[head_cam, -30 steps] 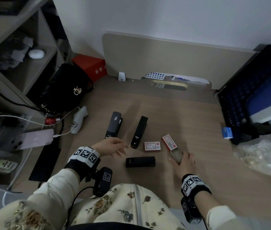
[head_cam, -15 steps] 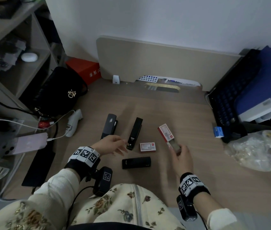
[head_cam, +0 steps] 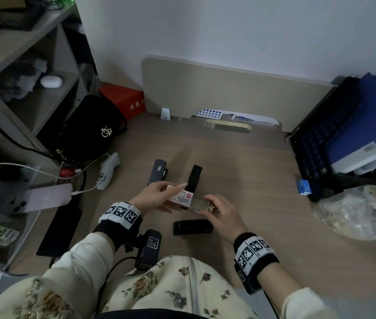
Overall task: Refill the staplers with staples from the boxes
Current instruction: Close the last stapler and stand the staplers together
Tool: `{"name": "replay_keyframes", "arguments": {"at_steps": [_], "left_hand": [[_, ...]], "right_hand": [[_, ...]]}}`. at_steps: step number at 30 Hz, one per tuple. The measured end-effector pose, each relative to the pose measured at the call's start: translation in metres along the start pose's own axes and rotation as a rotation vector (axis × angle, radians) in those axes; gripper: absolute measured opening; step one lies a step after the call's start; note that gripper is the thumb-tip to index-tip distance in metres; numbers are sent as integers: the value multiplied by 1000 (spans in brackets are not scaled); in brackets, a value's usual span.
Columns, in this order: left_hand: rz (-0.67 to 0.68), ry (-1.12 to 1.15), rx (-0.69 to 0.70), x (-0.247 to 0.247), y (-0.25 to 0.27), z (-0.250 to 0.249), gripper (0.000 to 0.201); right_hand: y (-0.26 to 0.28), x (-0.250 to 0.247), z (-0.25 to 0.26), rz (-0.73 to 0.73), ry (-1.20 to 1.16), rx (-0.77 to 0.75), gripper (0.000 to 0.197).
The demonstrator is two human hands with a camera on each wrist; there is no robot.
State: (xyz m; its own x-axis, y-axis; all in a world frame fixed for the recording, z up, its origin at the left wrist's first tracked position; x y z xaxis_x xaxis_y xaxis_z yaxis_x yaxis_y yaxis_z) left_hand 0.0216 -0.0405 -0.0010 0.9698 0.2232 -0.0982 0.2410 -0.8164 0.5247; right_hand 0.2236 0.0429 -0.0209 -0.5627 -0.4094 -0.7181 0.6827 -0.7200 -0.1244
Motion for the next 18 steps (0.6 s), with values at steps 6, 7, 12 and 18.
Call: {"name": "replay_keyframes", "arguments": {"at_steps": [6,7,12,18], "left_hand": [[-32,153,-30,-4,1,9,48],[-38,172,-35,-5,1,11,50],[-37,242,-46,-7,6,13,53],[0,228,-31,2,13,9,46]], "right_hand": [[2,2,8,41,-176,124,63],[2,4,5,47,-250,187,66],[5,15,6,74,-492,362,51],[3,18,14,60,-561,403,56]]}}
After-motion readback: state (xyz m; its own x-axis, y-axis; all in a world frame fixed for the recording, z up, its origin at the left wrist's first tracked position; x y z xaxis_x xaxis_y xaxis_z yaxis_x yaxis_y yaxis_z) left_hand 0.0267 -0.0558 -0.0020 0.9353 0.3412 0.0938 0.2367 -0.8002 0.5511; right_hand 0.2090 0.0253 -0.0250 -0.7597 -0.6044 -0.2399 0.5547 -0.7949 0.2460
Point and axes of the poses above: each hand's wrist, its own y-axis away from the middle knuckle, its own x-axis out of the palm, z = x × y, the point moved 3 cm from there along -y, towards the middle knuckle, and after that the axes turned 5 degrees about -z, right-handed, at the moved point
